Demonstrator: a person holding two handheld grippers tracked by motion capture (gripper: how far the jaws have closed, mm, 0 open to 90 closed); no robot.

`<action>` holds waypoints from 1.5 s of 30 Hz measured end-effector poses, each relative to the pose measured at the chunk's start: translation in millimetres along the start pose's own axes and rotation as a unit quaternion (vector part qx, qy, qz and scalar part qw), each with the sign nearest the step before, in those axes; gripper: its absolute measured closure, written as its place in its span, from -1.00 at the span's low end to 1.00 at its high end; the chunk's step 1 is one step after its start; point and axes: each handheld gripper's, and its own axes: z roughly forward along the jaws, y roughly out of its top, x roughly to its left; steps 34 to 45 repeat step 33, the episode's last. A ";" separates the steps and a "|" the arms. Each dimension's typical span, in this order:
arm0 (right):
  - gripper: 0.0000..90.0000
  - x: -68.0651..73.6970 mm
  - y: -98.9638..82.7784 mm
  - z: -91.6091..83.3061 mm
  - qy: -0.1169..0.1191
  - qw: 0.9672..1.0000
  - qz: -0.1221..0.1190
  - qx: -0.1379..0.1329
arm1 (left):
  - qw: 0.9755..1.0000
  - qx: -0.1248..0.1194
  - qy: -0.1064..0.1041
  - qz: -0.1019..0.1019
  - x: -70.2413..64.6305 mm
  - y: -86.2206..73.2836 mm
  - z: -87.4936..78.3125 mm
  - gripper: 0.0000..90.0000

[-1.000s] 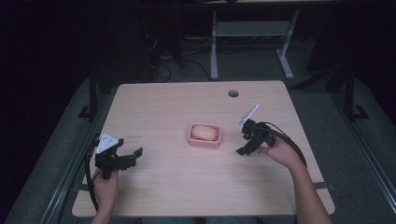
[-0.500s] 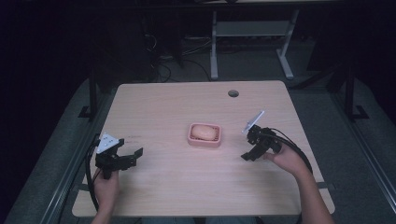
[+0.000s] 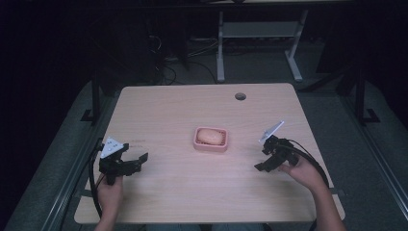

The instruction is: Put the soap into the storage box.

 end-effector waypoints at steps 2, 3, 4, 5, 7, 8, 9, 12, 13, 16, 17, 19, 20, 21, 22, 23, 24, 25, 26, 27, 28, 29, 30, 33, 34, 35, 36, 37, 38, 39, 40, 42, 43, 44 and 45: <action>-0.43 1.2 -3.9 -1.7 0.000 1.000 0.005 -0.003 | 1.000 0.001 0.000 0.001 -0.1 0.1 -0.1 -0.68; -0.43 1.7 -6.0 -2.1 -0.001 1.000 0.007 -0.004 | 1.000 0.000 -0.001 0.002 -0.4 0.2 0.2 -0.68; -0.43 2.1 -8.2 -2.4 -0.002 1.000 0.007 -0.007 | 1.000 0.000 -0.001 0.002 -0.5 0.1 0.2 -0.68; -0.43 2.9 -10.2 -3.0 -0.001 1.000 0.011 -0.008 | 1.000 0.001 -0.001 0.002 -0.5 0.0 0.2 -0.68; -0.43 4.7 -14.4 -3.3 0.001 1.000 0.014 -0.011 | 1.000 0.000 0.000 0.001 -0.3 0.0 0.2 -0.68; -0.43 5.4 -16.5 -3.2 -0.001 1.000 0.014 -0.013 | 1.000 0.001 0.000 0.002 0.0 0.1 0.2 -0.68; -0.43 5.7 -18.5 -3.1 -0.002 1.000 0.013 -0.015 | 1.000 0.001 0.000 0.002 -0.1 0.0 0.4 -0.68; -0.43 7.7 -24.4 -3.1 -0.004 1.000 0.015 -0.017 | 1.000 0.002 -0.001 0.003 -0.4 -0.1 0.9 -0.68; -0.43 7.7 -24.4 -3.1 -0.004 1.000 0.015 -0.017 | 1.000 0.002 -0.001 0.003 -0.4 -0.1 0.9 -0.68; -0.43 10.3 -32.4 -2.9 -0.003 1.000 0.019 -0.021 | 1.000 0.004 -0.001 0.003 -1.3 0.4 1.5 -0.68; -0.43 11.1 -34.6 -3.3 -0.003 1.000 0.021 -0.022 | 1.000 0.004 -0.001 0.003 -1.3 0.4 1.5 -0.68; -0.43 13.3 -39.2 -4.2 -0.006 0.999 0.023 -0.025 | 1.000 0.002 -0.002 0.004 -2.3 0.2 2.7 -0.68; -0.43 14.5 -41.6 -4.3 -0.006 0.999 0.022 -0.027 | 1.000 0.004 -0.002 0.004 -2.8 0.3 2.7 -0.68; -0.43 16.2 -43.9 -4.7 -0.009 0.999 0.024 -0.027 | 1.000 0.006 -0.001 0.006 -2.8 0.4 2.5 -0.68; -0.43 17.5 -46.3 -5.0 -0.011 0.999 0.023 -0.029 | 1.000 0.006 -0.002 0.008 -3.0 0.5 2.5 -0.68; -0.43 17.5 -46.3 -5.0 -0.011 0.999 0.023 -0.029 | 1.000 0.006 -0.002 0.008 -3.0 0.5 2.5 -0.68; -0.43 20.4 -51.1 -5.5 -0.009 0.999 0.027 -0.034 | 1.000 0.005 -0.003 0.009 -3.5 0.3 2.7 -0.68; -0.43 22.0 -53.5 -5.5 -0.012 0.999 0.024 -0.036 | 1.000 0.006 -0.003 0.009 -3.7 0.2 2.5 -0.68; -0.43 24.1 -55.7 -6.0 -0.013 0.999 0.026 -0.039 | 1.000 0.006 -0.003 0.009 -3.7 0.2 2.5 -0.68; -0.43 26.2 -58.1 -6.3 -0.014 0.999 0.026 -0.042 | 1.000 0.004 -0.003 0.008 -4.0 0.0 2.8 -0.68; -0.43 28.1 -60.2 -6.5 -0.016 0.999 0.025 -0.046 | 1.000 0.004 -0.003 0.008 -4.0 0.0 2.8 -0.68; -0.43 31.1 -62.3 -6.7 -0.018 0.998 0.029 -0.048 | 1.000 0.004 -0.003 0.009 -4.0 0.0 2.8 -0.68; -0.43 31.1 -62.3 -6.7 -0.018 0.998 0.029 -0.048 | 1.000 0.004 -0.003 0.008 -3.9 0.0 2.9 -0.68; -0.43 39.6 -66.4 -7.9 -0.024 0.998 0.024 -0.060 | 1.000 0.005 -0.003 0.007 -4.3 -0.1 3.7 -0.68; -0.43 39.6 -66.4 -7.9 -0.024 0.998 0.024 -0.060 | 1.000 0.005 -0.003 0.007 -4.3 -0.1 3.7 -0.68; -0.43 39.6 -66.4 -7.9 -0.024 0.998 0.024 -0.060 | 1.000 0.005 -0.003 0.007 -4.3 -0.1 3.7 -0.68; -0.43 39.6 -66.4 -7.9 -0.024 0.998 0.024 -0.060 | 1.000 0.005 -0.003 0.007 -4.3 -0.1 3.7 -0.68; -0.43 39.6 -66.4 -7.9 -0.024 0.998 0.024 -0.060 | 1.000 0.005 -0.003 0.007 -4.3 -0.1 3.7 -0.68; -0.43 39.6 -66.4 -7.9 -0.024 0.998 0.024 -0.060 | 1.000 0.005 -0.003 0.007 -4.3 -0.1 3.7 -0.68; -0.43 39.6 -66.4 -7.9 -0.024 0.998 0.024 -0.060 | 1.000 0.005 -0.003 0.007 -4.3 -0.1 3.7 -0.68; -0.43 39.6 -66.4 -7.9 -0.024 0.998 0.024 -0.060 | 1.000 0.005 -0.003 0.007 -4.3 -0.1 3.7 -0.68; -0.43 39.6 -66.4 -7.9 -0.024 0.998 0.024 -0.060 | 1.000 0.005 -0.003 0.007 -4.3 -0.1 3.7 -0.68; -0.43 39.6 -66.4 -7.9 -0.024 0.998 0.024 -0.060 | 1.000 0.005 -0.003 0.007 -4.3 -0.1 3.7 -0.68; -0.43 39.6 -66.4 -7.9 -0.024 0.998 0.024 -0.060 | 1.000 0.005 -0.003 0.007 -4.3 -0.1 3.7 -0.68; -0.43 39.6 -66.4 -7.9 -0.024 0.998 0.024 -0.060 | 1.000 0.005 -0.003 0.007 -4.3 -0.1 3.7 -0.68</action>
